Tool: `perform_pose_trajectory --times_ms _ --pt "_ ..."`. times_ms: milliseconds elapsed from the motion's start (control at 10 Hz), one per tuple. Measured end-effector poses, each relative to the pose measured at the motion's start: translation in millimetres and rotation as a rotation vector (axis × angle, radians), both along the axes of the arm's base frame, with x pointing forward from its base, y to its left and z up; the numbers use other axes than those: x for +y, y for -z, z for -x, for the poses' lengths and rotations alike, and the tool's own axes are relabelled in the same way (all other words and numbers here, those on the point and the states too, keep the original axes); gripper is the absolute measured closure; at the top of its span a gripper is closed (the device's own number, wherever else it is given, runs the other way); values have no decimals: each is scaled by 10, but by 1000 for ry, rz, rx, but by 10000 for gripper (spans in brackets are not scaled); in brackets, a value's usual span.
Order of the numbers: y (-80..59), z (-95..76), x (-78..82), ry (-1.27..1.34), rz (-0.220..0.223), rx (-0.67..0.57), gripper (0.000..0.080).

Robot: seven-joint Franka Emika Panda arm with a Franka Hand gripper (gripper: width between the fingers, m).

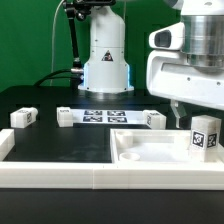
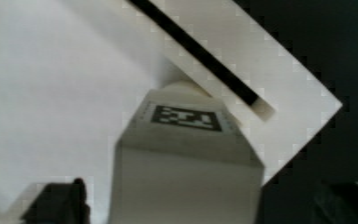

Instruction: Assemble one leg

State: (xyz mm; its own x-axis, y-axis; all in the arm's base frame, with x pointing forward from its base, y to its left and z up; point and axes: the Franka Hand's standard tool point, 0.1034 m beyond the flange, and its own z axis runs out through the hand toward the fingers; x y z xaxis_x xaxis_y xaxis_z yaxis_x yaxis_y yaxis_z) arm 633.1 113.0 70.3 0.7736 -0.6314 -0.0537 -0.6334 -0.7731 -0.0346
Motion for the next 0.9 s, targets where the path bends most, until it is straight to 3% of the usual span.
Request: perform_pose_trajectory --times_ms 500,900 --pt "14 38 103 -516 -16 -40 150" --pt "1 38 62 -850 -7 -57 150"
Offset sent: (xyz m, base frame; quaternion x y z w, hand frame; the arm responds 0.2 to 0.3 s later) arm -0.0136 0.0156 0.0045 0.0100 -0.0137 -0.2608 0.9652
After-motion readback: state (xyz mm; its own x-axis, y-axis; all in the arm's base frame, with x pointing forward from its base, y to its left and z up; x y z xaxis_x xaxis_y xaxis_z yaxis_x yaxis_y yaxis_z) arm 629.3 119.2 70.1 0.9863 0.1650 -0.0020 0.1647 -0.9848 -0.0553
